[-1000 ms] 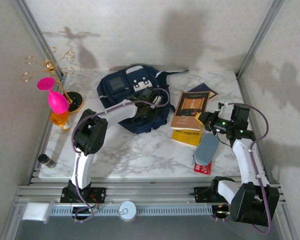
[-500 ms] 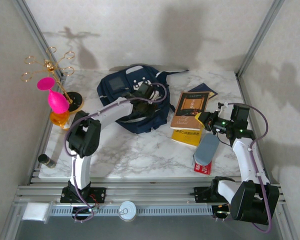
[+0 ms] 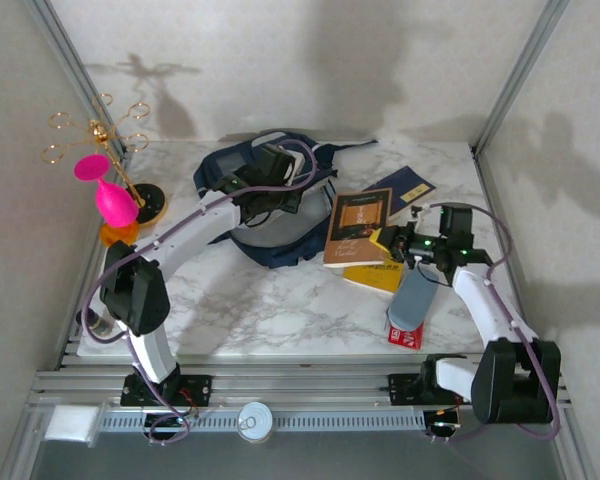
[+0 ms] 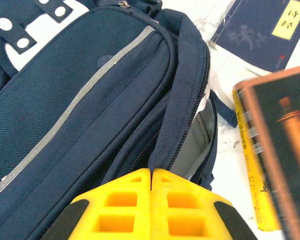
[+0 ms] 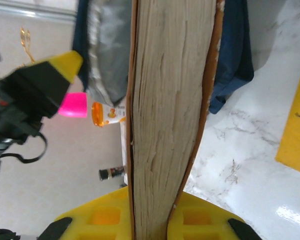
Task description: Pack the student bag
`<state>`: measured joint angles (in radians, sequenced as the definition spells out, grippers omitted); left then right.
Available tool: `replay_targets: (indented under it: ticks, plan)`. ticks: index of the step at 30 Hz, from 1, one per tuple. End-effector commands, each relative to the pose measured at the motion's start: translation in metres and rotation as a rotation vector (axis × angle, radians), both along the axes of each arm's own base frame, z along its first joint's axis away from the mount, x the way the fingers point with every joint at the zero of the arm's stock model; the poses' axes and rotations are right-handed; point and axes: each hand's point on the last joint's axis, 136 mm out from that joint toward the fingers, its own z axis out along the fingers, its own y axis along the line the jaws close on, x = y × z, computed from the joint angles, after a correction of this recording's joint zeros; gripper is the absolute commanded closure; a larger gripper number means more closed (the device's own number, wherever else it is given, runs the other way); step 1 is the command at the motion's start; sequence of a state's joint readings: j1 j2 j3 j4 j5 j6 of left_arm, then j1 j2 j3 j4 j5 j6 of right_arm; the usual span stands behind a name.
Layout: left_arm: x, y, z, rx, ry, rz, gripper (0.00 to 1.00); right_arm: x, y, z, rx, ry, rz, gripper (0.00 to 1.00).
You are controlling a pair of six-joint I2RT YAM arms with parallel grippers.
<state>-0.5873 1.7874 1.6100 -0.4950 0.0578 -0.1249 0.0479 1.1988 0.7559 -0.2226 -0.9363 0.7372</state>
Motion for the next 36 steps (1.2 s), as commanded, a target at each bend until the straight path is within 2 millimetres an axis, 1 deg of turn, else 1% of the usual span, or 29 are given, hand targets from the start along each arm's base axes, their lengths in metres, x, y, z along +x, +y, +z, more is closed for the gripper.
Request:
replay_targets:
  ticks: [1,4,8,11,14,15,17,19,22,23,25,27,29,32,34,36]
  plan:
    - [-0.001,0.006,0.051,-0.079,-0.103,0.034,1.0,0.02,0.028,0.023,0.054,-0.087,0.053,1.0]
    - [-0.006,0.003,0.056,-0.093,-0.1,0.017,1.0,0.035,0.058,0.017,0.074,-0.079,0.11,1.0]
    - [-0.01,0.009,0.064,-0.087,-0.119,0.031,1.0,0.064,0.092,0.008,0.061,-0.08,0.176,1.0]
    - [-0.012,0.014,0.078,-0.106,-0.153,0.051,1.0,0.086,0.114,-0.006,0.054,-0.074,0.218,1.0]
    - [-0.011,0.02,0.084,-0.115,-0.18,0.082,1.0,0.112,0.133,-0.02,0.045,-0.093,0.24,1.0]
    - [-0.011,0.023,0.086,-0.12,-0.194,0.096,1.0,0.121,0.142,-0.023,0.053,-0.108,0.257,1.0]
    - [-0.01,0.029,0.094,-0.133,-0.227,0.125,1.0,0.132,0.161,-0.031,0.051,-0.134,0.298,1.0]
    - [-0.009,0.033,0.103,-0.155,-0.264,0.151,1.0,0.142,0.177,-0.045,0.014,-0.13,0.318,0.99]
    - [-0.005,0.037,0.101,-0.175,-0.263,0.172,1.0,0.158,0.2,-0.057,-0.019,-0.152,0.339,0.94]
    - [-0.004,0.037,0.099,-0.175,-0.258,0.176,1.0,0.162,0.206,-0.065,-0.038,-0.153,0.355,0.92]
    - [-0.003,0.037,0.097,-0.173,-0.255,0.175,1.0,0.168,0.212,-0.083,-0.1,-0.132,0.376,0.87]
    - [-0.002,0.039,0.096,-0.162,-0.257,0.184,1.0,0.173,0.21,-0.096,-0.152,-0.123,0.376,0.74]
    - [-0.001,0.042,0.095,-0.155,-0.259,0.195,1.0,0.176,0.2,-0.102,-0.209,-0.125,0.346,0.64]
    - [0.0,0.043,0.091,-0.154,-0.254,0.2,1.0,0.169,0.185,-0.099,-0.253,-0.122,0.299,0.51]
    - [0.001,0.041,0.088,-0.151,-0.247,0.196,1.0,0.161,0.171,-0.102,-0.314,-0.117,0.257,0.46]
    - [0.002,0.041,0.086,-0.148,-0.244,0.198,1.0,0.153,0.155,-0.11,-0.387,-0.094,0.213,0.45]
